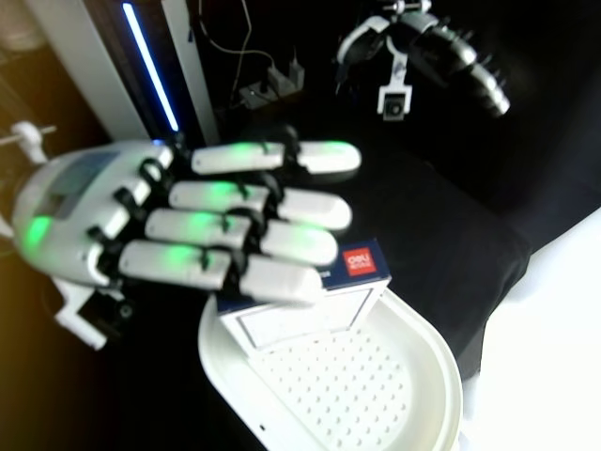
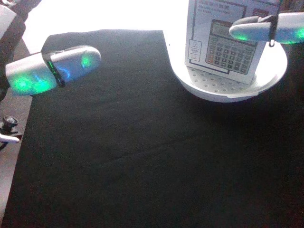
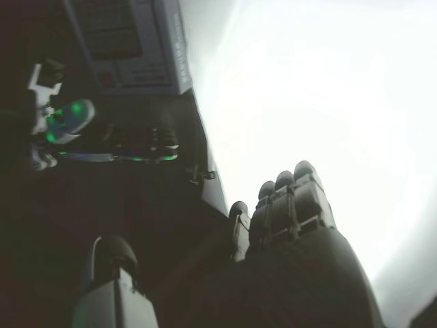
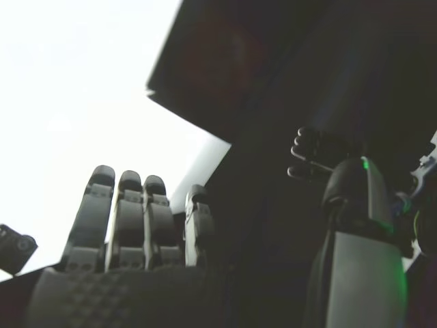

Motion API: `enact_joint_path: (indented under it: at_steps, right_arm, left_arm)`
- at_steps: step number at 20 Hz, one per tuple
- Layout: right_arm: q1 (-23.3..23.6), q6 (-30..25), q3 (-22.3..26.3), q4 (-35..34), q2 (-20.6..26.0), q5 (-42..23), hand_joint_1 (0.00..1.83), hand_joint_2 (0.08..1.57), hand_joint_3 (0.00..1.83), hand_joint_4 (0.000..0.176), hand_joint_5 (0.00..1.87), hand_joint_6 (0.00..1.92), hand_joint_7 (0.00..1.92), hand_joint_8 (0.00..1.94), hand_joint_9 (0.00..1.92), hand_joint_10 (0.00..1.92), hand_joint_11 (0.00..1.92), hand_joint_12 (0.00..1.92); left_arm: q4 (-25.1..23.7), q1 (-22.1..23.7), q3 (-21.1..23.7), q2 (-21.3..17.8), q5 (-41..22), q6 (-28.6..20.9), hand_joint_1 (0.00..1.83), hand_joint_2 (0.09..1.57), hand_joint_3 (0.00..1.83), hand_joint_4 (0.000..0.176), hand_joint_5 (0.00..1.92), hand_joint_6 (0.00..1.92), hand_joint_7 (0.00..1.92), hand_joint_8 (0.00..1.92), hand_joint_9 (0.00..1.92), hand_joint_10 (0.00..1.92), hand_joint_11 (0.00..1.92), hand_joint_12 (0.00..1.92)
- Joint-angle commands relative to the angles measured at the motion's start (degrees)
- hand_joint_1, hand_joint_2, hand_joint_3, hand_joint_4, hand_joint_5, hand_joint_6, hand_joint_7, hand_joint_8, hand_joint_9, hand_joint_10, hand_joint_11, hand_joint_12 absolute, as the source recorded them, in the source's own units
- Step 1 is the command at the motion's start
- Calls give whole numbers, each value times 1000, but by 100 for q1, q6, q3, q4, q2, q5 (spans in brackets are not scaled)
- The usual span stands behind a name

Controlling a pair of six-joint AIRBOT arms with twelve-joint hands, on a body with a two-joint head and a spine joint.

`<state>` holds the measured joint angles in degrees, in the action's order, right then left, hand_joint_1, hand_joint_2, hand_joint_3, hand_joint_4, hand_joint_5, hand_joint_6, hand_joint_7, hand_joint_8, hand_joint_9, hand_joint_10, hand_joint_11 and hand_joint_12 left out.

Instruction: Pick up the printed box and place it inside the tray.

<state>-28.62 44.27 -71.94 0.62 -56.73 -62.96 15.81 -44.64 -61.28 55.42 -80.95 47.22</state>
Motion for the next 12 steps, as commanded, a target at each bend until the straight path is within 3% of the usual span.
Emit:
enact_joint_path:
  at_steps: [1,2,3,4,6,7,9,12]
  right_arm:
    - [-46,-210,-46,-134,74,-982,534,851,0,176,0,0,0,0,0,0,0,376]
    - [-191,-382,-43,-134,89,-1229,526,863,2,176,0,0,0,0,0,0,0,390]
    - [-337,-533,-33,-143,92,-1475,493,887,2,176,0,0,0,0,0,0,0,77]
    - [-423,-641,-22,-151,92,-1618,490,891,1,176,0,0,0,0,0,0,0,15]
    - [-637,-774,41,-193,91,-1961,564,789,0,176,0,0,0,0,0,0,0,0]
    - [-738,-774,84,-262,92,-2106,550,787,0,176,0,0,0,0,0,0,28,13]
    - [-921,-774,165,-369,96,-2421,733,790,0,176,0,0,0,0,0,0,0,0]
    - [-1174,-795,299,-552,171,-2942,732,790,0,176,0,0,0,0,0,0,0,0]
  left_arm:
    - [-89,28,31,-64,-906,15,445,926,23,176,0,0,5,0,0,0,0,0]
    - [-117,27,53,-80,-964,36,468,923,18,176,0,0,6,2,0,0,0,0]
    - [-154,26,78,-101,-1021,44,472,929,18,176,0,0,0,0,0,0,0,0]
    - [-177,23,104,-119,-1065,59,454,945,23,176,0,0,0,0,0,0,0,0]
    - [-213,-2,172,-157,-1183,143,439,1004,14,176,0,0,12,2,0,0,0,0]
    - [-246,-4,189,-166,-1185,173,472,993,2,176,0,0,2,0,0,0,0,0]
    - [-296,-4,199,-165,-1212,180,459,998,2,176,0,0,5,2,0,0,0,0]
    - [-335,-12,249,-228,-1430,193,326,995,0,167,0,0,54,15,0,0,0,0]
